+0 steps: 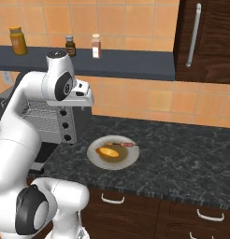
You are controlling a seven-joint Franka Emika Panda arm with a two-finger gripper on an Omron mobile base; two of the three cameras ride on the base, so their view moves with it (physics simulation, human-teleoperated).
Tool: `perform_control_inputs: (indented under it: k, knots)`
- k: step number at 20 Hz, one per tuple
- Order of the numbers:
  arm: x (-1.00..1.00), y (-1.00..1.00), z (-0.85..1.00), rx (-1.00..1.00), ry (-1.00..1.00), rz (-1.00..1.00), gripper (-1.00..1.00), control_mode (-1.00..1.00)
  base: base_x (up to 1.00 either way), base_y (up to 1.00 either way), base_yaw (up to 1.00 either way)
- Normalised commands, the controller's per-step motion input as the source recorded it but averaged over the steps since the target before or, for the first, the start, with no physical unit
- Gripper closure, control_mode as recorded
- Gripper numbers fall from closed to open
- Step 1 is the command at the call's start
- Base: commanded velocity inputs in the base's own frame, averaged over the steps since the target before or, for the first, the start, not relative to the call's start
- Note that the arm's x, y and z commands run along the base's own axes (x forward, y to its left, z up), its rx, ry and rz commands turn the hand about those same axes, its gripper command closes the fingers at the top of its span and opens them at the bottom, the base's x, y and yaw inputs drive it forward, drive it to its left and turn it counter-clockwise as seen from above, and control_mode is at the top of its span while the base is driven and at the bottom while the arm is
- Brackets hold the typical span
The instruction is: Pick up the kebab skewer and baguette bread, and place them inside the toaster oven. Close the toaster oven door and start by setting the timer.
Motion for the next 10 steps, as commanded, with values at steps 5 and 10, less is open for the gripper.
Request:
perform_control_inputs:
  k: [5, 10]
  knots:
    - [0.0, 0.0, 0.0, 0.0, 0.0, 0.0, -1.0, -1.0, 0.0, 0.0, 0.0]
    - [0.0, 0.0, 0.0, 0.0, 0.0, 0.0, -1.0, -1.0, 0.0, 0.0, 0.0]
